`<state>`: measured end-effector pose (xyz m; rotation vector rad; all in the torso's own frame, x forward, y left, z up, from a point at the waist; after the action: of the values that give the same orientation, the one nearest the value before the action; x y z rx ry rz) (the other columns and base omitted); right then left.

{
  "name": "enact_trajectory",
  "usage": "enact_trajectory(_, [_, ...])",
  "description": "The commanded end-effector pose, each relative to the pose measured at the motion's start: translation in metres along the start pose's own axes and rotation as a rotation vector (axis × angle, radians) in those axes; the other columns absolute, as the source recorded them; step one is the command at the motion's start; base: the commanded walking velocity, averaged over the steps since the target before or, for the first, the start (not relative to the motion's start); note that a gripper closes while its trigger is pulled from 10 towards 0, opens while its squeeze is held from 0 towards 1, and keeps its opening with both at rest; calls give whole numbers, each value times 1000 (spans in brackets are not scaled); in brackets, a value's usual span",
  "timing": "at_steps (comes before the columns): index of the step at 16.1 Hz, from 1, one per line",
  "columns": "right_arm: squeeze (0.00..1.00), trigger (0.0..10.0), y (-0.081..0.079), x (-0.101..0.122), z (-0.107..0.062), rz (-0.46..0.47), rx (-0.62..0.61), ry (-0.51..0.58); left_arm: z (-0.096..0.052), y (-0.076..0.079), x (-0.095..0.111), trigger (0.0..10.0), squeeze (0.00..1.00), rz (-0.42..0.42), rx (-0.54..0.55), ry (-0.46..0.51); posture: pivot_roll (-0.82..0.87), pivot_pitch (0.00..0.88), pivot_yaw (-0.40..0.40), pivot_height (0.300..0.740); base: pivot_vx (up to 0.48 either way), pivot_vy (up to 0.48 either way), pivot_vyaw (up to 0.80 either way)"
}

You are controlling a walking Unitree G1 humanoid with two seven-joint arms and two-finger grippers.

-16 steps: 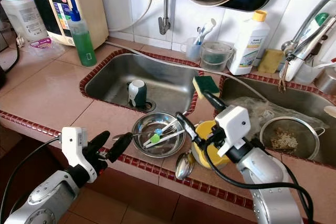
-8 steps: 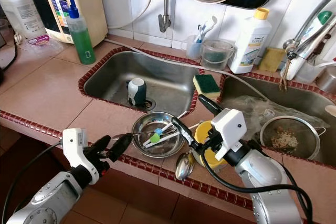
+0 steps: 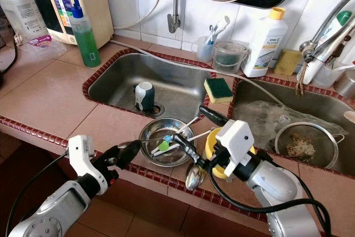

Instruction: Kitchen organization

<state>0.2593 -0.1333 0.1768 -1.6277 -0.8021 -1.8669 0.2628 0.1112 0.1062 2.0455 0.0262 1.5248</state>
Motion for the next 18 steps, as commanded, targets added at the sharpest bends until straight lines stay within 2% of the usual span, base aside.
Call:
enact_trajectory(1, [0, 10000, -6, 3, 0, -17, 28, -5, 2, 0, -1, 10000, 0, -26, 1, -6, -129, 75, -18, 740, 0, 0, 0])
enact_trajectory(9, [0, 10000, -10, 5, -1, -12, 45, -13, 8, 12, 3, 10000, 0, -60, -36, 0, -137, 82, -12, 740, 0, 0, 0])
enact_trajectory(10, [0, 10000, -10, 5, -1, -13, 44, -13, 8, 12, 4, 9765, 0, -61, -39, 2, -137, 82, -12, 740, 0, 0, 0])
enact_trajectory(12, [0, 10000, -10, 5, -1, -15, 43, -15, 9, 13, 4, 4588, 0, -58, -42, 3, -138, 83, -9, 740, 0, 0, 0])
enact_trajectory(13, [0, 10000, -11, 4, -1, -16, 43, -16, 9, 13, 5, 3961, 0, -57, -43, 3, -138, 83, -9, 740, 0, 0, 0])
enact_trajectory(14, [0, 10000, -11, 4, -2, -16, 42, -17, 8, 13, 5, 2549, 0, -58, -44, 4, -138, 84, -7, 740, 0, 0, 0])
enact_trajectory(15, [0, 10000, -11, 4, -2, -17, 41, -18, 8, 13, 5, 0, 0, -60, -44, 5, -138, 84, -7, 740, 0, 0, 0])
enact_trajectory(18, [0, 10000, -11, 4, -3, -17, 40, -22, 7, 13, 7, 0, 0, -67, -45, 11, -138, 87, -6, 740, 0, 0, 0])
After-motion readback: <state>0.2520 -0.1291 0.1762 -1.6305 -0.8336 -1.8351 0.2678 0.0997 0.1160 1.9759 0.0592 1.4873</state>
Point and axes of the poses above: a point about 5 cm out from each wrist's last joint towards the gripper, its own z axis pointing out of the wrist towards the gripper, its own x axis along the axis of the wrist's last joint, y = z × x, the point moved 3 cm from there along z, pointing out of the wrist towards the gripper, and after that the axes turned 12 degrees about z, right-handed, at the moved point
